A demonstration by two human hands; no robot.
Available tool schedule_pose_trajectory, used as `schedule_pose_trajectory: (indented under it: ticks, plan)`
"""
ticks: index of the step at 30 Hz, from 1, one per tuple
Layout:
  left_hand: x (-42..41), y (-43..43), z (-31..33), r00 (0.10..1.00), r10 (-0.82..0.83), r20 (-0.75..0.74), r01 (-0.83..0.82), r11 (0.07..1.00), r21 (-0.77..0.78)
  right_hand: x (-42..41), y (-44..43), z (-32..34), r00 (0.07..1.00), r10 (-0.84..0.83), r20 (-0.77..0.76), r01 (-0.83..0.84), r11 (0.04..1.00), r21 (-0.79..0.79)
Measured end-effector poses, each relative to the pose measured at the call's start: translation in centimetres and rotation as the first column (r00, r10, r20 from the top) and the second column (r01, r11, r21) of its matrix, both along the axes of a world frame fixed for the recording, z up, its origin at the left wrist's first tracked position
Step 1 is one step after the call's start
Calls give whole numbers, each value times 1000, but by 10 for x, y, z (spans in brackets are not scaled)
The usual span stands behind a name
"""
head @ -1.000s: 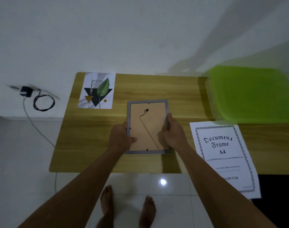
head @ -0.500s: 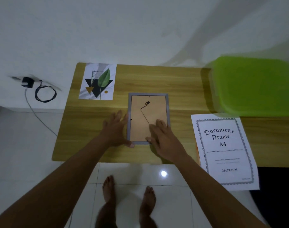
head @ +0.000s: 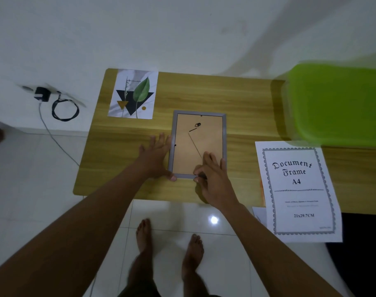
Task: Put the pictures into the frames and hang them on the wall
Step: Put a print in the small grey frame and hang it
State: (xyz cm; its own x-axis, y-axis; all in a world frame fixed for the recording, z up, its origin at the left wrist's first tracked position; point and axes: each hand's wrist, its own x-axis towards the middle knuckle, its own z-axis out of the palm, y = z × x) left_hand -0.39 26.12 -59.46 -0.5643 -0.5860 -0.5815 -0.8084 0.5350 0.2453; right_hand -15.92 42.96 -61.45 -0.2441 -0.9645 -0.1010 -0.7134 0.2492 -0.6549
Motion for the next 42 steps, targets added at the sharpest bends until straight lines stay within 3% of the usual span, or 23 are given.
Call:
schedule_pose_trajectory:
  ticks: [16,24,31,42]
  plan:
    - [3,-3,5,1000,-8,-22,6,998,-57,-13,2,18,1000,7,23,-8,1000,25]
    - [-4,-12,0,999,-36,16,37,998,-50,-40,-74,29,977,66,-202,-52,996,72]
    - [-2,-14,-2,999,-42,8,42,999,3,-21,-115,2,956,66,-285,-22,988,155]
    - [-2,-14,-1,999,-47,27,46,999,19,-19,-114,-2,959,-33,-281,58,995,81]
